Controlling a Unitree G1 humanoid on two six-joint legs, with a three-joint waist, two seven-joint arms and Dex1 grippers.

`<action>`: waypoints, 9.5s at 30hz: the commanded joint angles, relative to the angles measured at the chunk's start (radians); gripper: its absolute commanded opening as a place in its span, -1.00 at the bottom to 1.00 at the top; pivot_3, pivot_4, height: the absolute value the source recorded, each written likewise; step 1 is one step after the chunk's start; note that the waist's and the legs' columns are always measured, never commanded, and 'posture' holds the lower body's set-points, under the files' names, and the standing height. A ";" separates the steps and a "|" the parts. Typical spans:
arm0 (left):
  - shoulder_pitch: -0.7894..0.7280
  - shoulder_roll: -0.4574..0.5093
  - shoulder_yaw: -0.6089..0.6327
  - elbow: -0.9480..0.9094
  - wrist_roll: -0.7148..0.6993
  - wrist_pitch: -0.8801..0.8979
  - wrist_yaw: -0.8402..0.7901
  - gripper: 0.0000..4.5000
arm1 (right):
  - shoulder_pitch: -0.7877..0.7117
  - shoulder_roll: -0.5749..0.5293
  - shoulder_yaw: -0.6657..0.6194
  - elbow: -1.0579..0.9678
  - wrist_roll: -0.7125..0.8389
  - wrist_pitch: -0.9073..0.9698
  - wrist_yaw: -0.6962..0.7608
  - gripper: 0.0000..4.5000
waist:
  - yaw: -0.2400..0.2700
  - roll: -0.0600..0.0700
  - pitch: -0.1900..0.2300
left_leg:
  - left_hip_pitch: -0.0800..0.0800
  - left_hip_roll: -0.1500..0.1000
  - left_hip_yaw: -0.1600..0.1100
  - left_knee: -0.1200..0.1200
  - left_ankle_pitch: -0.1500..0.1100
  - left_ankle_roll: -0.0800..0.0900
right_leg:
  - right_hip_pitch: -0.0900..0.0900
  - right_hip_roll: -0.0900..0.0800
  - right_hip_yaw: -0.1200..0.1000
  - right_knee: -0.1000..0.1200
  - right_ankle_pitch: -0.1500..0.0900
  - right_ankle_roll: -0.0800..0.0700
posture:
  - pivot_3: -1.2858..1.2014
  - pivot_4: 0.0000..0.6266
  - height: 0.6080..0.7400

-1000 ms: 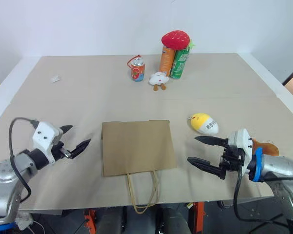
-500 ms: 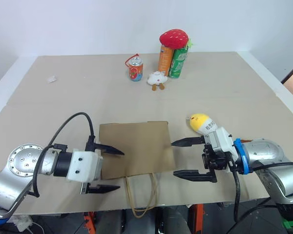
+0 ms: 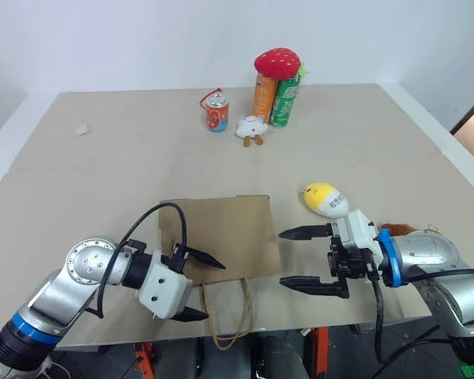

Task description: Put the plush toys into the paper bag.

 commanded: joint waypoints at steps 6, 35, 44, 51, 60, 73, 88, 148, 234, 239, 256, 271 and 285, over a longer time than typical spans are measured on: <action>-0.062 -0.061 -0.087 0.083 0.061 -0.134 -0.010 0.88 | 0.036 -0.011 -0.039 -0.062 -0.002 -0.005 -0.042 1.00 | 0.003 0.000 0.000 | 0.000 0.001 0.000 0.001 0.000 0.000 | 0.001 0.002 0.000 0.000 0.000 -0.001 | 0.03 -0.52 1.00; -0.209 -0.210 0.160 0.038 -0.427 0.429 0.262 -1.00 | -0.061 0.089 -0.008 0.005 0.008 0.029 -0.148 -0.22 | 0.003 0.000 0.000 | 0.001 0.013 0.001 0.011 0.000 -0.001 | 0.003 0.016 0.007 0.001 0.002 -0.001 | 0.03 -0.52 1.00; -0.189 -0.217 0.185 -0.002 -0.485 0.516 0.282 -1.00 | -0.201 0.250 0.120 0.058 -0.058 0.088 -0.288 -0.98 | 0.002 0.000 0.000 | 0.001 0.012 0.002 0.011 -0.001 -0.001 | 0.002 0.016 0.008 0.001 0.003 -0.001 | 0.03 -0.52 1.00; -0.171 -0.221 0.208 -0.020 -0.487 0.541 0.312 -1.00 | -0.271 0.379 0.270 0.154 -0.209 0.141 -0.434 -0.98 | -0.003 -0.001 0.000 | 0.002 0.013 0.004 0.011 -0.001 -0.001 | 0.001 0.017 0.010 0.001 0.009 -0.008 | 0.03 -0.52 1.00; -0.160 -0.260 0.224 -0.030 -0.408 0.492 0.407 -1.00 | -0.211 0.380 0.362 0.212 -0.374 0.119 -0.487 -0.98 | -0.002 -0.001 0.000 | 0.001 0.014 0.009 0.011 -0.001 -0.001 | -0.002 0.016 0.012 0.001 0.010 -0.007 | 0.03 -0.52 1.00; -0.076 -0.177 0.324 -0.018 -0.549 0.657 0.386 -1.00 | -0.200 0.396 0.350 0.254 -0.439 0.072 -0.502 -0.98 | -0.003 -0.002 -0.001 | 0.001 0.016 0.011 0.011 -0.001 -0.002 | -0.008 0.016 0.013 0.001 0.011 -0.008 | 0.03 -0.52 1.00; -0.297 -0.284 0.334 -0.039 -0.442 0.567 0.576 -1.00 | -0.208 0.403 0.334 0.269 -0.447 0.062 -0.505 -0.98 | -0.003 -0.003 -0.002 | 0.001 0.018 0.014 0.011 -0.001 -0.002 | -0.009 0.015 0.014 0.001 0.013 -0.005 | 0.03 -0.52 1.00; -0.191 -0.319 0.308 -0.070 -0.295 0.501 0.662 -1.00 | -0.317 0.174 -0.199 0.129 0.147 0.447 -0.305 0.95 | -0.001 -0.007 0.000 | -0.003 0.018 0.023 0.010 -0.003 -0.002 | -0.013 0.015 0.017 0.000 0.016 -0.006 | 0.03 -0.52 1.00; -0.214 -0.367 0.297 -0.138 -0.348 0.599 0.741 -1.00 | -0.359 0.080 -0.333 0.158 -0.073 0.578 -0.663 0.95 | 0.004 -0.008 0.000 | -0.005 0.017 0.025 0.013 -0.003 -0.001 | -0.012 0.016 0.017 0.000 0.019 -0.005 | 0.03 -0.52 1.00; -0.214 -0.366 0.302 -0.125 -0.344 0.593 0.733 -1.00 | -0.106 0.094 -0.343 0.075 -0.319 0.455 -0.896 0.95 | 0.004 -0.008 0.000 | -0.005 0.016 0.027 0.012 -0.002 0.001 | -0.014 0.016 0.019 0.000 0.019 -0.004 | 0.03 -0.52 1.00; -0.214 -0.370 0.293 -0.124 -0.343 0.595 0.735 -1.00 | -0.013 0.319 -0.464 0.131 -0.336 0.727 -1.059 0.60 | -0.004 -0.010 -0.002 | -0.004 0.018 0.024 0.014 -0.003 -0.001 | -0.012 0.017 0.018 0.000 0.019 -0.004 | 0.03 -0.52 1.00; -0.224 -0.356 0.298 -0.106 -0.338 0.592 0.728 -1.00 | -0.104 0.260 -0.374 0.009 -0.188 0.774 -0.857 -0.99 | -0.008 -0.022 -0.010 | -0.004 0.023 0.023 0.014 -0.003 -0.002 | -0.012 0.016 0.017 -0.002 0.019 -0.004 | 0.03 -0.52 1.00; -0.261 -0.373 0.287 -0.061 -0.306 0.552 0.731 -1.00 | -0.526 0.155 -0.099 -0.074 0.255 0.806 -0.414 -0.99 | -0.002 -0.010 -0.002 | -0.005 0.028 0.026 0.013 -0.006 -0.003 | -0.015 0.018 0.013 -0.002 0.019 -0.007 | 0.03 -0.52 1.00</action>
